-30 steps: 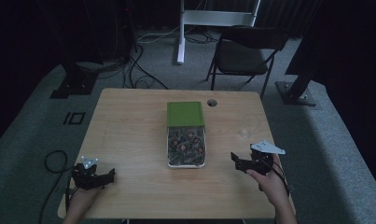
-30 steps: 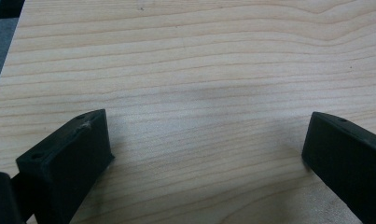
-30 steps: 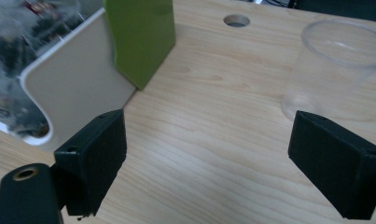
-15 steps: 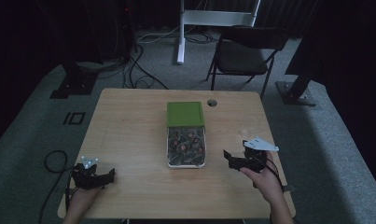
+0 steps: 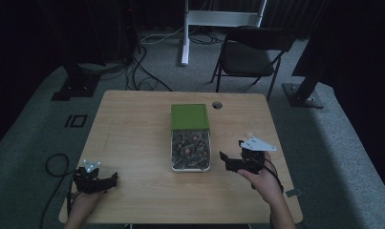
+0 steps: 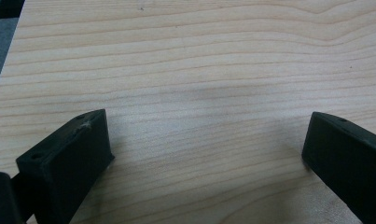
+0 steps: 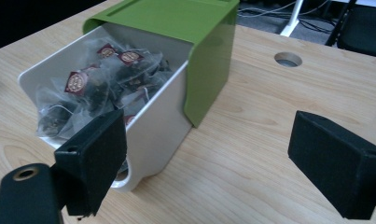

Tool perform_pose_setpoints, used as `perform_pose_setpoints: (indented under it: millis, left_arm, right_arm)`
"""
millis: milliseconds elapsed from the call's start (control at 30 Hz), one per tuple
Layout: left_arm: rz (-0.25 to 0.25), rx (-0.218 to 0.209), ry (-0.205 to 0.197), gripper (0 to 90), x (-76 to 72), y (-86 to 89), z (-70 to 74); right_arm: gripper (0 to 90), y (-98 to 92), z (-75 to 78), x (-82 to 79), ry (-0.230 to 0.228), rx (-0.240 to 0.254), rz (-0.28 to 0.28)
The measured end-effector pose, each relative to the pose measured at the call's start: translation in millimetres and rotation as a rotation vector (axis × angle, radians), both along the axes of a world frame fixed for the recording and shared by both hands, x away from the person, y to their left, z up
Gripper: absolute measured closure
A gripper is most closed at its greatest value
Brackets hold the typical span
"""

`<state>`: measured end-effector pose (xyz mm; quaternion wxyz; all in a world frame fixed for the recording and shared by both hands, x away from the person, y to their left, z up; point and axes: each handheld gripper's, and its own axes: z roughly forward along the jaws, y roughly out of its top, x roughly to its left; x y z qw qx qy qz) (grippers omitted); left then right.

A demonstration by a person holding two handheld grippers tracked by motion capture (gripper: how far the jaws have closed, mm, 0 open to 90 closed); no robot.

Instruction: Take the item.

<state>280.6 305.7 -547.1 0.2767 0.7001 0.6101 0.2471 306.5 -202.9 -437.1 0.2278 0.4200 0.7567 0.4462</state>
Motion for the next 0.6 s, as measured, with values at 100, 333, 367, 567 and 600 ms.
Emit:
perform_pose_setpoints:
  millis: [100, 333, 367, 567, 600]
  left_arm:
    - [0.000, 0.000, 0.000, 1.7, 0.0, 0.0, 0.0]
    - [0.000, 0.000, 0.000, 1.7, 0.0, 0.0, 0.0]
    - [0.000, 0.000, 0.000, 1.7, 0.0, 0.0, 0.0]
    - [0.000, 0.000, 0.000, 1.7, 0.0, 0.0, 0.0]
    - [0.000, 0.000, 0.000, 1.7, 0.0, 0.0, 0.0]
  right_arm:
    - [13.1, 3.8, -0.3, 0.1, 0.003, 0.003, 0.011]
    - [13.1, 16.6, -1.0, 1.2, 0.005, 0.007, 0.044]
    - [13.1, 20.5, -0.8, 1.5, 0.004, 0.006, 0.055]
    - [13.1, 30.4, -0.3, 2.3, 0.005, 0.009, 0.079]
    - [13.1, 34.2, -0.3, 2.7, 0.007, 0.006, 0.086]
